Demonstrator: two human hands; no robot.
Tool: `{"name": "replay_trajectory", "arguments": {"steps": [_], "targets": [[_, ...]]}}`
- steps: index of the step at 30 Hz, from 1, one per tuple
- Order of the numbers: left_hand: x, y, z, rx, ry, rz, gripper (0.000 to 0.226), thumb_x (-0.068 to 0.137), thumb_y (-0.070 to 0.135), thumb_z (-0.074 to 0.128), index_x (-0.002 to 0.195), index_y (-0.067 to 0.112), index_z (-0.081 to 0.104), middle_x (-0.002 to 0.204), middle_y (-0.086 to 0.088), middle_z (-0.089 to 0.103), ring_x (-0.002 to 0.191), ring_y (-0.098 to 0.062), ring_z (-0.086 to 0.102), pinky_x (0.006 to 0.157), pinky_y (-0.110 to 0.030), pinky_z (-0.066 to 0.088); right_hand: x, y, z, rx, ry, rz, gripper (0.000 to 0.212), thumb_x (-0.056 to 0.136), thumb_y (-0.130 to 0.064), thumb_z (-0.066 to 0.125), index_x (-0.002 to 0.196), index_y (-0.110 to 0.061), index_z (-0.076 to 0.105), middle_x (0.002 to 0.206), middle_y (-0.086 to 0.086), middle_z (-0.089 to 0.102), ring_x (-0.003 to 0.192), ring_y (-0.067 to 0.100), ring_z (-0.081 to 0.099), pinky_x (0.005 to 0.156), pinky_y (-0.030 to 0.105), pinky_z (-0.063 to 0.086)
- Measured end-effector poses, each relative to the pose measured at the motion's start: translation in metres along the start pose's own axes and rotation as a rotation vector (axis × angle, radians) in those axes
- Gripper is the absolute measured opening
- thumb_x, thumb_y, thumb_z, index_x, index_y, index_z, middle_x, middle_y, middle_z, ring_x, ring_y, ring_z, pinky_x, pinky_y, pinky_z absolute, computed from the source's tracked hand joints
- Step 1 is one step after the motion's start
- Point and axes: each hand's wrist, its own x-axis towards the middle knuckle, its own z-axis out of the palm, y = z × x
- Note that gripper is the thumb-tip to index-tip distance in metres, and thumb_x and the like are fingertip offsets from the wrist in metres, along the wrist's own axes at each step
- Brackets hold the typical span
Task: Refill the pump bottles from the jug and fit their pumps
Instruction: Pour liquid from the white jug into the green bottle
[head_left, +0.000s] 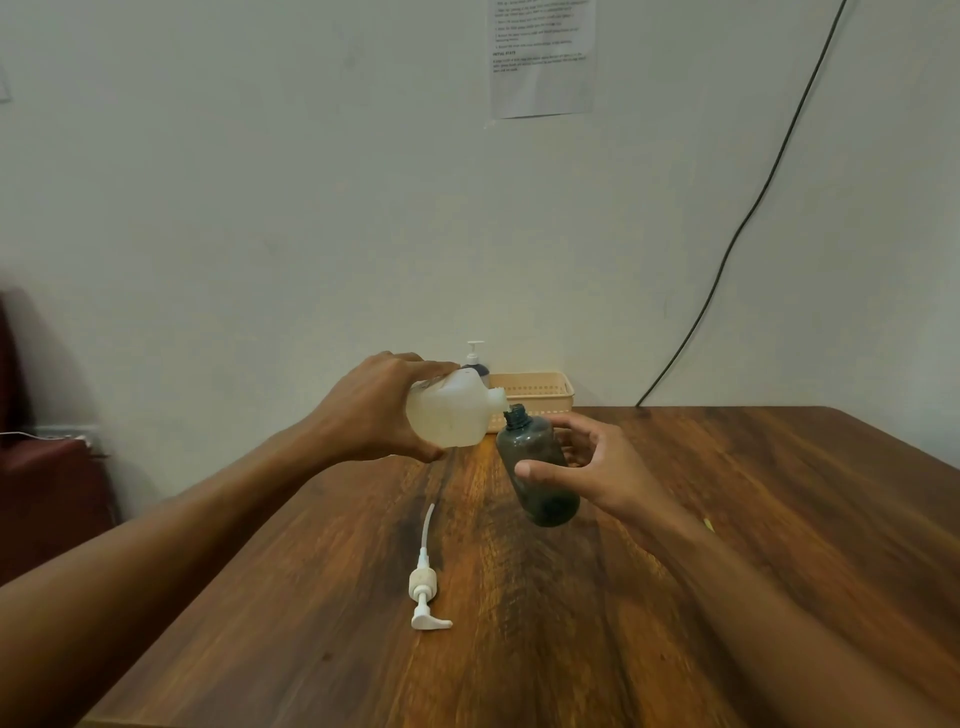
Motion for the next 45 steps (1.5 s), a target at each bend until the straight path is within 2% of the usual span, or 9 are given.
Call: {"name": "replay_trajectory", "arguments": {"steps": [10,16,20,24,29,33,36,41,45], "targets": [[0.001,0.0034,-0.0012,0.018,-0.007,-0.021,0.097,0.062,0.057,0.089,0.147,0.033,0.05,0.123,0.007,0.067,0.1,-0.007,0.052,0.08,-0.016,0.039,-0.0005,-0.0006,-0.0012,-0.002,-0.007,-0.012,0.062,0.06,-0.059,0.09,0.115,-0.049,0.064,0.112,-0.029,0.066,0.102,-0.005,0.063,0.061,0.0,0.049],[0.0014,0.0028,-0.0004,0.023,-0.01,-0.023,0.097,0.063,0.056,0.088,0.148,0.032,0.049,0.124,0.007,0.066,0.101,-0.006,0.051,0.078,-0.01,0.034,0.0,0.0018,-0.0014,-0.002,-0.009,-0.016,0.059,0.063,-0.058,0.091,0.116,-0.048,0.066,0.117,-0.024,0.069,0.107,-0.003,0.064,0.064,0.002,0.051],[0.0011,0.0029,0.0003,0.023,-0.013,-0.026,0.097,0.063,0.055,0.089,0.148,0.033,0.049,0.124,0.008,0.066,0.101,-0.006,0.051,0.078,-0.01,0.034,0.0002,0.0032,-0.0012,-0.006,-0.003,-0.009,0.056,0.062,-0.059,0.091,0.112,-0.052,0.066,0.115,-0.029,0.068,0.105,-0.004,0.063,0.063,0.0,0.05],[0.0014,0.0028,0.0001,0.024,-0.015,-0.03,0.096,0.063,0.055,0.089,0.148,0.031,0.05,0.125,0.006,0.066,0.1,-0.005,0.05,0.078,-0.008,0.032,0.0012,0.0037,-0.0004,-0.004,-0.001,-0.012,0.061,0.06,-0.064,0.092,0.113,-0.051,0.065,0.116,-0.027,0.068,0.106,-0.002,0.064,0.064,0.003,0.052],[0.0019,0.0032,-0.0006,0.036,-0.015,-0.029,0.097,0.063,0.055,0.089,0.149,0.031,0.049,0.126,0.007,0.065,0.101,-0.005,0.049,0.078,-0.011,0.034,0.0009,0.0036,-0.0003,-0.001,-0.003,-0.007,0.064,0.061,-0.058,0.091,0.118,-0.047,0.065,0.115,-0.026,0.068,0.105,-0.002,0.064,0.061,0.003,0.051],[0.0016,0.0034,0.0002,0.041,-0.021,-0.039,0.098,0.064,0.055,0.089,0.15,0.031,0.048,0.128,0.007,0.065,0.103,-0.005,0.048,0.08,-0.017,0.036,0.0013,0.0048,-0.0008,-0.008,-0.01,-0.008,0.068,0.062,-0.057,0.091,0.123,-0.044,0.065,0.119,-0.021,0.07,0.108,0.0,0.065,0.069,0.007,0.051],[0.002,0.0036,0.0,0.048,-0.019,-0.034,0.098,0.063,0.057,0.088,0.149,0.033,0.048,0.126,0.007,0.065,0.104,-0.007,0.051,0.082,-0.02,0.04,0.0012,0.0054,-0.0008,-0.004,-0.008,-0.002,0.062,0.061,-0.056,0.092,0.117,-0.047,0.066,0.114,-0.026,0.07,0.103,-0.004,0.065,0.063,0.001,0.05],[0.0024,0.0017,0.0011,0.051,-0.007,-0.012,0.097,0.062,0.058,0.087,0.148,0.033,0.049,0.123,0.007,0.066,0.099,-0.006,0.049,0.077,-0.011,0.033,0.0017,0.0068,-0.0005,-0.017,-0.004,0.015,0.057,0.059,-0.06,0.093,0.109,-0.053,0.067,0.108,-0.033,0.07,0.096,-0.01,0.066,0.063,0.0,0.049],[0.0027,0.0013,0.001,0.043,-0.013,-0.02,0.097,0.062,0.058,0.087,0.148,0.032,0.049,0.125,0.006,0.066,0.102,-0.007,0.05,0.081,-0.02,0.04,0.0022,0.0071,-0.001,-0.022,0.003,0.019,0.056,0.06,-0.058,0.094,0.109,-0.052,0.068,0.101,-0.035,0.072,0.093,-0.013,0.068,0.063,0.0,0.049]]}}
